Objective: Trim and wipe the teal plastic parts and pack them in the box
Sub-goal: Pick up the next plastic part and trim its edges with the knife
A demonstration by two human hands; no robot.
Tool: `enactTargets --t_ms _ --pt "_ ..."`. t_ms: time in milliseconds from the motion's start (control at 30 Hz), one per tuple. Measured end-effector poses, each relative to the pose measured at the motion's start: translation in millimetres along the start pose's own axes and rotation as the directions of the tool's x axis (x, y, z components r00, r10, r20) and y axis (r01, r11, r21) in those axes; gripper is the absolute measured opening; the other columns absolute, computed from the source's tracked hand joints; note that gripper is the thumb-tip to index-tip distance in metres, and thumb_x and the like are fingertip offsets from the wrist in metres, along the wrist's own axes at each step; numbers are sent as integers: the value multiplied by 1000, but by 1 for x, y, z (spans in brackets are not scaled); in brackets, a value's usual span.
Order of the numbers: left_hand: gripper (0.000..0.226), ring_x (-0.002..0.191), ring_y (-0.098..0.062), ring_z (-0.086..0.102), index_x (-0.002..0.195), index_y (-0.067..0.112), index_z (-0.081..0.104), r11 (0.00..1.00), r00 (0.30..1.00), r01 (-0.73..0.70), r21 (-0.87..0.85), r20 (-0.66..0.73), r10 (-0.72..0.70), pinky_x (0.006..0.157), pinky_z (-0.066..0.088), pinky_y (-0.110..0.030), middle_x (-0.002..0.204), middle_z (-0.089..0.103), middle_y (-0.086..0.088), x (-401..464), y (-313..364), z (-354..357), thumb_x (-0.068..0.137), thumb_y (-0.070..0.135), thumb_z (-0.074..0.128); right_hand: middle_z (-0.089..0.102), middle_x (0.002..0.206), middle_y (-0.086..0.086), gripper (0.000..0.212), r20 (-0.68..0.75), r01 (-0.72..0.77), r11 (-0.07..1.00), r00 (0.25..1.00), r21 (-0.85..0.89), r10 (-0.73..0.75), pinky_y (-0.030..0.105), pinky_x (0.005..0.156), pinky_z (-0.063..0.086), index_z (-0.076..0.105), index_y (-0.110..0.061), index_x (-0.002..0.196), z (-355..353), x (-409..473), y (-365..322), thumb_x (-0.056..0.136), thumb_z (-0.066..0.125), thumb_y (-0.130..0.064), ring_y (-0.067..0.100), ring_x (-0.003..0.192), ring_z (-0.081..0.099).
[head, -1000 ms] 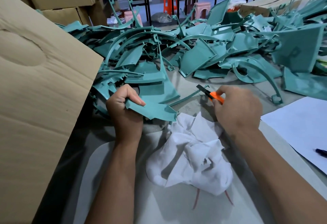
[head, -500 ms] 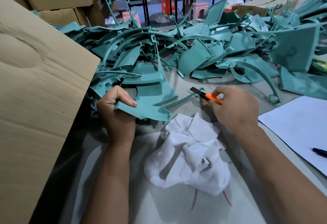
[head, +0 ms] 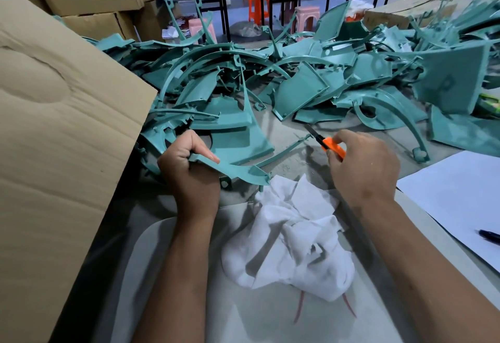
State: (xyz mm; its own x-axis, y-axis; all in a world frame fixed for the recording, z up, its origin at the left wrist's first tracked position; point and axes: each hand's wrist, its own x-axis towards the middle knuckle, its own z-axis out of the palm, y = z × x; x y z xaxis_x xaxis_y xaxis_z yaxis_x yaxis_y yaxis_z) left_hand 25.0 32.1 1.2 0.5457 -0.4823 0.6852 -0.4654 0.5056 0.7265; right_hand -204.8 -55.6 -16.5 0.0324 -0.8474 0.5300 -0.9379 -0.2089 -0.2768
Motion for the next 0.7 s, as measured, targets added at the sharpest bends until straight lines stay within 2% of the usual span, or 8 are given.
enactTargets --t_ms 100,233,333,433,533,600,700 --pt "16 51 -27 42 54 6 46 999 1000 -2 34 -11 3 50 28 -36 52 48 -11 0 -1 0 69 1 48 69 83 5 6 -21 15 1000 1000 12 -14 34 60 36 71 -21 97 0 -1 2 92 71 -25 35 81 61" --pt "15 51 -31 42 53 7 45 999 999 15 29 -36 -14 52 28 -33 51 48 -13 0 -3 -1 68 5 48 69 81 3 6 -74 33 997 997 66 -28 33 59 37 72 -21 93 0 -4 -1 91 73 -26 34 78 60" --pt "14 51 -34 42 53 10 45 1000 999 15 20 -44 -14 51 29 -35 51 49 -12 2 -4 0 66 9 46 69 80 4 6 -59 45 998 997 46 -43 33 59 36 72 -20 93 2 -3 -3 92 73 -26 34 76 59" --pt "14 51 -36 43 54 3 46 996 998 22 87 -53 -18 49 31 -40 51 48 -15 2 -8 1 66 -4 45 71 82 2 5 -15 102 993 995 57 -101 32 60 34 74 -23 95 2 -3 -2 91 74 -26 32 77 61" --pt "17 52 -38 45 55 1 46 993 997 39 113 -64 -32 49 33 -44 52 49 -18 1 -13 0 67 -11 43 74 88 0 9 51 171 981 983 91 -177 32 60 37 76 -27 100 2 -8 -7 92 72 -28 30 83 64" --pt "19 53 -38 46 55 3 46 991 996 54 122 -81 -45 50 33 -40 52 50 -18 1 -14 0 68 -10 43 74 85 1 9 7 147 982 989 116 -149 33 59 42 77 -26 99 2 -8 -8 91 74 -27 30 80 64" --pt "22 53 -37 48 55 8 46 989 992 73 129 -107 -60 52 34 -36 52 51 -16 0 -14 1 68 -9 43 74 85 3 10 -5 96 993 995 72 -96 33 59 38 76 -24 99 2 -6 -6 90 73 -24 31 79 63"
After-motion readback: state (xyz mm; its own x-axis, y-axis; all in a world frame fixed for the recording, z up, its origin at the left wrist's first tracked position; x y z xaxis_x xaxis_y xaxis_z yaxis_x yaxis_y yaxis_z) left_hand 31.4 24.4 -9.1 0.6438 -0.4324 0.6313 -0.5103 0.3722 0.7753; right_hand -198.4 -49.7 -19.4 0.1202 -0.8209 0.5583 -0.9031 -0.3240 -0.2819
